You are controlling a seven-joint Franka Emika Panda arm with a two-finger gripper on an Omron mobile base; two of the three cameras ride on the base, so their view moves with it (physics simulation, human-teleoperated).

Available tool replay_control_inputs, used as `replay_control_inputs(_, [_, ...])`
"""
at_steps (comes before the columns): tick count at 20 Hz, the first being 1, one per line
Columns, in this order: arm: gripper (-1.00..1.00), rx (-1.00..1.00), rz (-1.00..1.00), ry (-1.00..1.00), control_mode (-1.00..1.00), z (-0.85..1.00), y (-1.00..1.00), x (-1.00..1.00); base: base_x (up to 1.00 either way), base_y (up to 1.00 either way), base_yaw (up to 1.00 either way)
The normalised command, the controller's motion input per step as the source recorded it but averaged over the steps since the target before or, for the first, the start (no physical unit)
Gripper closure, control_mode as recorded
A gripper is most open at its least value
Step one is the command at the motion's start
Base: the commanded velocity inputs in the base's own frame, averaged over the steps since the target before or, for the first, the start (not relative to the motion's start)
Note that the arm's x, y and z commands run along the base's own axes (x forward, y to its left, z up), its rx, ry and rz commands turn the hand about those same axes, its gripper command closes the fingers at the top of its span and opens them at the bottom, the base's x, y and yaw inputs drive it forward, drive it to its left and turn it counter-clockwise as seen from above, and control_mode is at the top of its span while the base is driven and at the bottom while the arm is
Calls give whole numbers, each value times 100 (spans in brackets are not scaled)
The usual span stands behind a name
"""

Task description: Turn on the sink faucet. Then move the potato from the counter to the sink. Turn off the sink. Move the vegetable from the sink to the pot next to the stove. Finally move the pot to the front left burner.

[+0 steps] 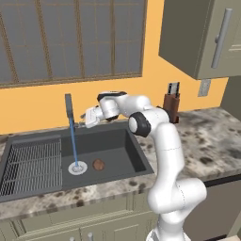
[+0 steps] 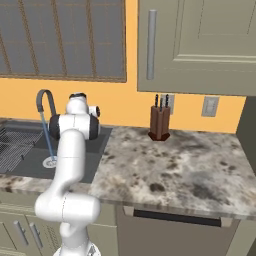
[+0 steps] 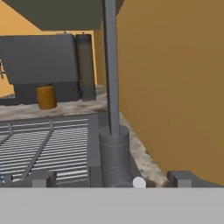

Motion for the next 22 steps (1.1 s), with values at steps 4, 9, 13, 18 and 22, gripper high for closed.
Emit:
replay_control_inputs(4, [-100, 0, 0, 2, -100, 4, 50, 0, 0, 0, 0])
replay_control_inputs(9, [-100, 0, 0, 2, -100, 1, 48, 0, 0, 0, 0])
replay_control_inputs(13, [-100, 0, 0, -1, -100, -1, 13, -17, 0, 0, 0])
replay_control_inputs(18, [-100, 4, 1, -2, -100, 0, -36, -34, 0, 0, 0])
replay_control_inputs(22, [-100, 7, 0, -3, -100, 6, -55, -48, 0, 0, 0])
